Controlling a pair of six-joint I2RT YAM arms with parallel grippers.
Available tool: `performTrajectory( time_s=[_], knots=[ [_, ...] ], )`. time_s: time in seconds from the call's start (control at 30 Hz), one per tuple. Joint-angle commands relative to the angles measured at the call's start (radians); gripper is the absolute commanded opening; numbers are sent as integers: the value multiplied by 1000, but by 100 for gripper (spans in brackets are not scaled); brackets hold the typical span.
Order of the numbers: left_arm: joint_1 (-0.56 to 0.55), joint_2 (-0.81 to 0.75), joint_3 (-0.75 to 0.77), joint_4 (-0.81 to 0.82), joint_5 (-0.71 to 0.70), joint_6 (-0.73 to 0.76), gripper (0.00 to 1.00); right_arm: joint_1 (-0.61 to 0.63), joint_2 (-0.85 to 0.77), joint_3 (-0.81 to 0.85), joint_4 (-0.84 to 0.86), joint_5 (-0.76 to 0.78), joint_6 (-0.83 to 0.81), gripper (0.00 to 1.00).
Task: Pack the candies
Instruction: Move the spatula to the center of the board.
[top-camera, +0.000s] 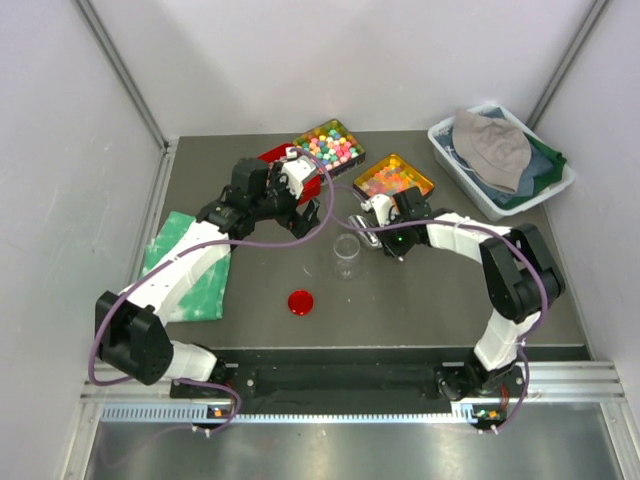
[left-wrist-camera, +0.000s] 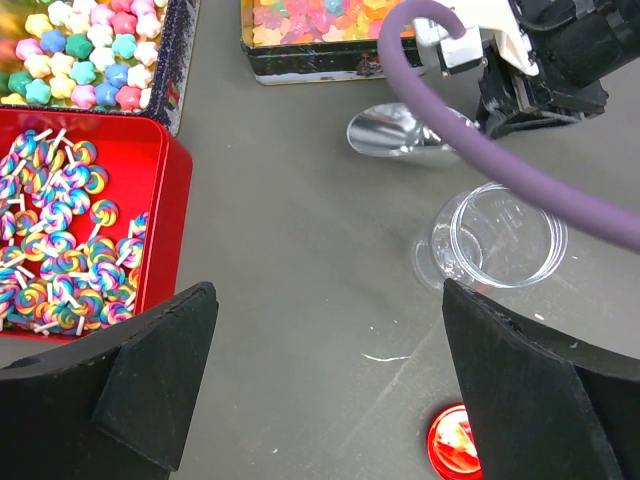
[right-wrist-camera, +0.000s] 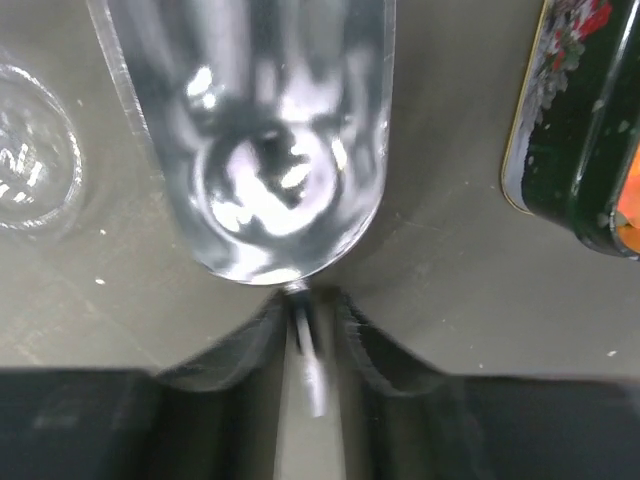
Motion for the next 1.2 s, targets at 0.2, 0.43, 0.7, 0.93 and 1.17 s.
performTrajectory(
  time_s=[0.2,0.43,0.7,0.93,1.17],
  knots=[
    [2,-10,27,34,4,6,99,15,-64,26,-22,57,-13,0],
    [2,-17,35,22,0,9,99,-8,-189,-64,-87,143,-36,0],
    [2,-7,41,28,11,20,99,-186,-304,-189,-136,173,-110,0],
    [2,41,59,48,18,20,99,-359,-325,-249,-136,169,-203,0],
    [2,98,87,51,24,20,99,-435,-307,-259,-128,161,-242,2]
  ],
)
